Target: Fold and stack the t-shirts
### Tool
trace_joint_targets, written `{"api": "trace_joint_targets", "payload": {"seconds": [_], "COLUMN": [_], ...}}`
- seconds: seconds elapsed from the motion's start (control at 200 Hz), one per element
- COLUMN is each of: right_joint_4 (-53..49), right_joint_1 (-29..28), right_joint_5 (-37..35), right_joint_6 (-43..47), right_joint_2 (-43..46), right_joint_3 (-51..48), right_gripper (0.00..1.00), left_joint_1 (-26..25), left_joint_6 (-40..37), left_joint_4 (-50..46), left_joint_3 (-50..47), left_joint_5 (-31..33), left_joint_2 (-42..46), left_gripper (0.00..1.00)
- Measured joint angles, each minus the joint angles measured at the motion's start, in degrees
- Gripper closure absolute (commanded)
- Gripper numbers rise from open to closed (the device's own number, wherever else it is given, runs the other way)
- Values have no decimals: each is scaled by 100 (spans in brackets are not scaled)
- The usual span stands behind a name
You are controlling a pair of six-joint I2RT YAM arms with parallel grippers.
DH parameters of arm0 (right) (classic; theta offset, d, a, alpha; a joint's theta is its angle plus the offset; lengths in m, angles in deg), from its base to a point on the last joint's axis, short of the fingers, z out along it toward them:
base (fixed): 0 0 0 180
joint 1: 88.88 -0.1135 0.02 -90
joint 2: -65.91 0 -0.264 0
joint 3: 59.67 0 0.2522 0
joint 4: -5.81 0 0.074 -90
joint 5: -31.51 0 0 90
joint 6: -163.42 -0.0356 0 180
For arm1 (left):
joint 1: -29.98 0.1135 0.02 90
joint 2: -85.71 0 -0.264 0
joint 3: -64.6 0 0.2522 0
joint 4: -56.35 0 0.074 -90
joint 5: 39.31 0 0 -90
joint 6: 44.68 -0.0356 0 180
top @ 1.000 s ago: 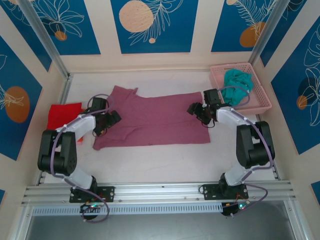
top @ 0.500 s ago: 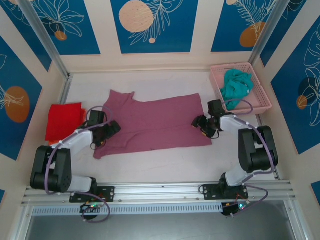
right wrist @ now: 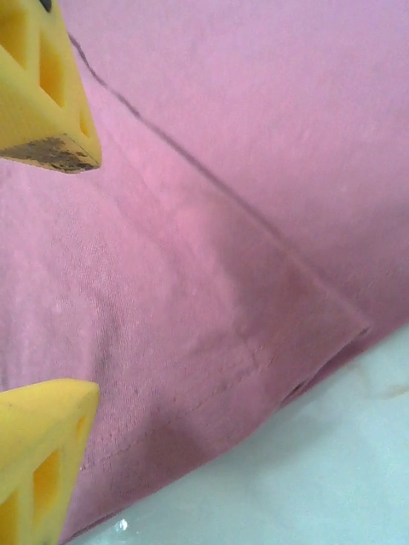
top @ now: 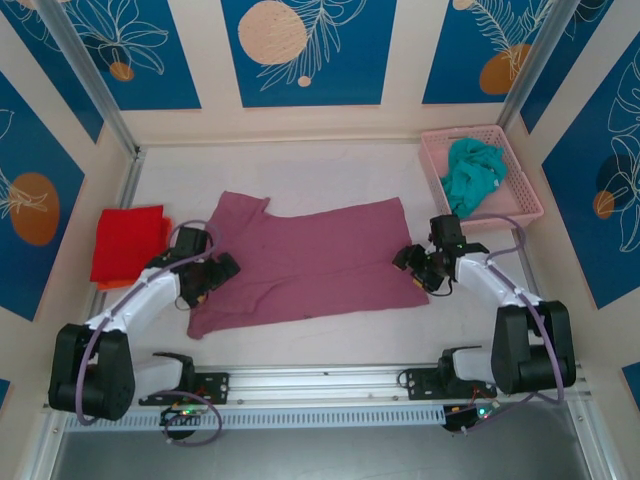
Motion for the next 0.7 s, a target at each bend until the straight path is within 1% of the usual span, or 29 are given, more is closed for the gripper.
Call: {"api": "trace_joint_targets", "payload": {"seconds": [0.06,0.12,0.255,0.39,0.475,0.545,0.7], "right_joint_4": [-28,0,59,101,90,96,61], "right_joint_1": [-15,-68,-367,-629,-693,-693,-691], "right_joint_5": [0,-7,-46,-70,-74,-98,-179], "right_joint_6": [2,26,116,155,153,153,151], "right_joint_2": [48,46,-33,-175,-208,-203,-153], "right_joint_3": [219,472,942,1062,1058,1029,874], "right_gripper": [34,34,34,34,34,34,34], "left_joint_1": [-4,-2,-2,-2,-2,0,0], "left_joint_6": [0,0,61,160,184,205,195], "left_joint_4": [-103,-153,-264,-664,-935,-1167,-1613], "left_joint_3": [527,1211,2656,3967,4601,5077,5956], "left_joint_5": [177,396,890,1303,1462,1534,1633], "left_joint_2": [-317,-820,-2048,-3279,-3895,-4358,-5132], "left_gripper": [0,0,20,39,46,49,50]}}
